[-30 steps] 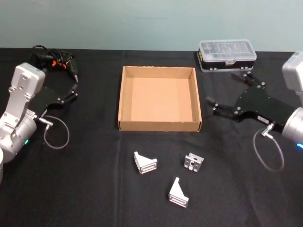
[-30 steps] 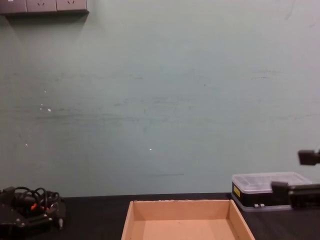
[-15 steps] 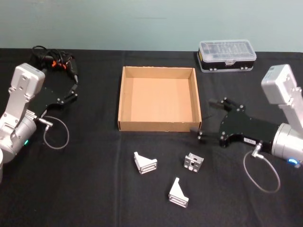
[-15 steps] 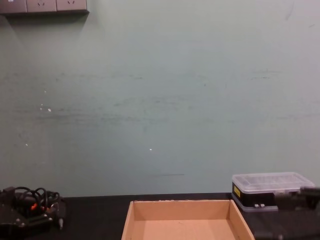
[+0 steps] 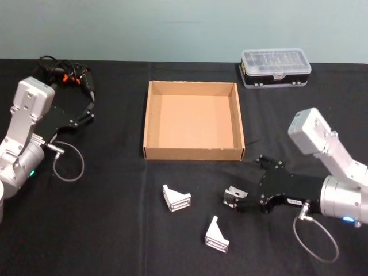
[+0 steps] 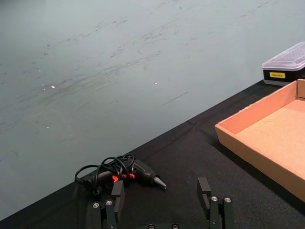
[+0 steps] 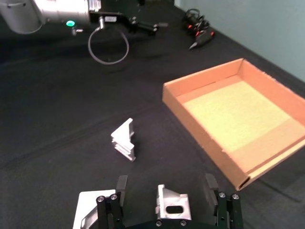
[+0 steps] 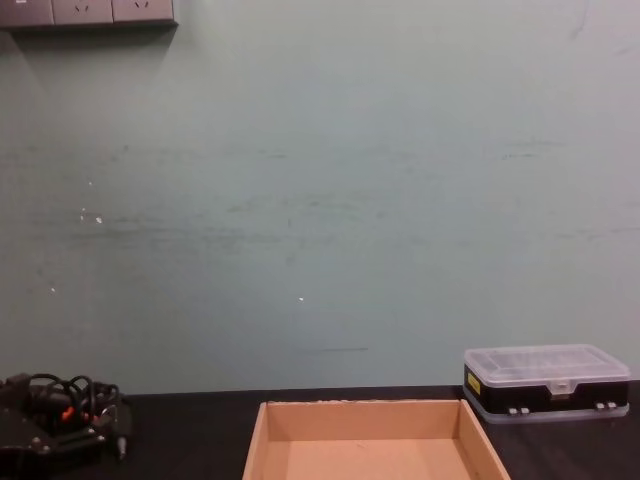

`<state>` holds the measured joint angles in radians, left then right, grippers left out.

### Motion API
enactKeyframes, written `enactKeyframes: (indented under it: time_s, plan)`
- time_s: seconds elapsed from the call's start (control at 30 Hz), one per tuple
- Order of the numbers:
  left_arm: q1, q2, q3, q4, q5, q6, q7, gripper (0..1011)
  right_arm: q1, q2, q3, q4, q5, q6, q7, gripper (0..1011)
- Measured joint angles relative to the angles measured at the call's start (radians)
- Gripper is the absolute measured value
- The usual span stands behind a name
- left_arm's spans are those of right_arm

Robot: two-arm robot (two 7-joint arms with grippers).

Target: Use one hand to pick up the angle iron from the table and place it into the box.

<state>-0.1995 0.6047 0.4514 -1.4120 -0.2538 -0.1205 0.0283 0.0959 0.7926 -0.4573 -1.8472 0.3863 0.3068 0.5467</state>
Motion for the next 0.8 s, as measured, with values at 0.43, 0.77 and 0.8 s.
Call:
enactKeyframes:
  time_s: [0.43,0.77,0.8]
  plan:
    - [0.000,0.000,0.000,0.000,0.000,0.000,0.000,1000,0.026,-0.002,-0.040,0.026,-0.039,0.020,0.023,1000]
    - [0.000,0.000,0.000,0.000,0.000,0.000,0.000,1000,0.051,-0.024,-0.062,0.072,-0.062,0.020,0.040,1000]
    - [0.000,0.000,0.000,0.000,0.000,0.000,0.000,1000,0.054,-0.027,-0.065,0.075,-0.064,0.019,0.041,1000]
